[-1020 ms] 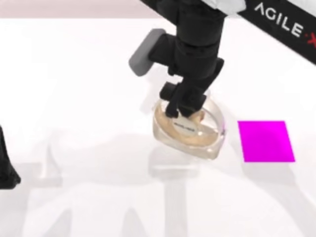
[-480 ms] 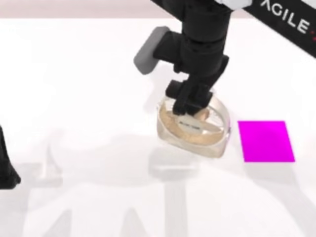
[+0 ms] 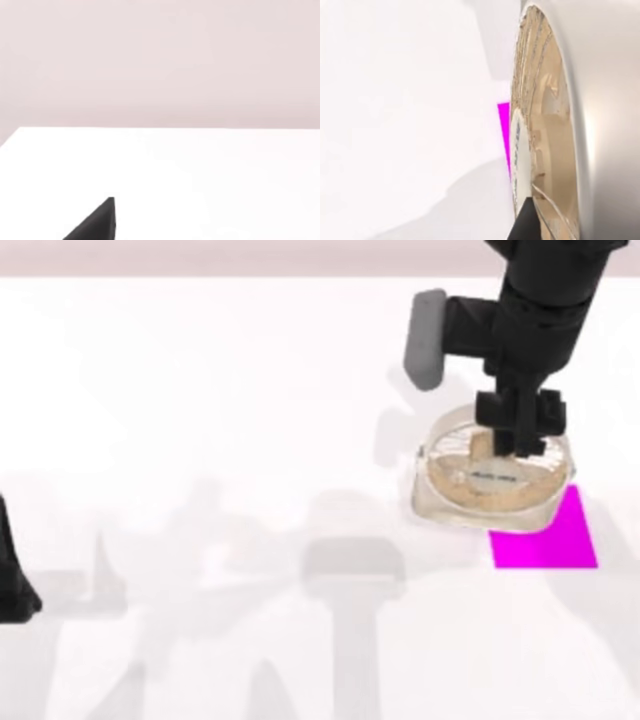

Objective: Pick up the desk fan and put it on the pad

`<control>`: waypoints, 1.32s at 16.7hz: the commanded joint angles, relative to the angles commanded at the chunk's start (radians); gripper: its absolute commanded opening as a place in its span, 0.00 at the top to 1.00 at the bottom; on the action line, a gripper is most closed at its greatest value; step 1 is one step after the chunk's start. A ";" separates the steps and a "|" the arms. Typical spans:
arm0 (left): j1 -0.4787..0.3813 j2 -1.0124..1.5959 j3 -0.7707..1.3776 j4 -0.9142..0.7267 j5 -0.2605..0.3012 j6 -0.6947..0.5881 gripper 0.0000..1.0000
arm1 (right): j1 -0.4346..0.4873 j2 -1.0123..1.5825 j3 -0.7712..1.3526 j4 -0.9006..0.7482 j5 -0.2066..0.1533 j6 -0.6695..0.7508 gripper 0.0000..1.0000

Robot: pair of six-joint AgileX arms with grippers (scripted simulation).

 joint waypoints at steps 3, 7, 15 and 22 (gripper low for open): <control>0.000 0.000 0.000 0.000 0.000 0.000 0.00 | -0.083 -0.082 -0.130 0.051 -0.001 -0.196 1.00; 0.000 0.000 0.000 0.000 0.000 0.000 0.00 | -0.153 -0.148 -0.244 0.092 -0.001 -0.330 1.00; 0.000 0.000 0.000 0.000 0.000 0.000 0.00 | -0.159 -0.147 -0.287 0.132 -0.001 -0.331 1.00; 0.000 0.000 0.000 0.000 0.000 0.000 0.00 | -0.160 -0.141 -0.374 0.228 -0.001 -0.339 1.00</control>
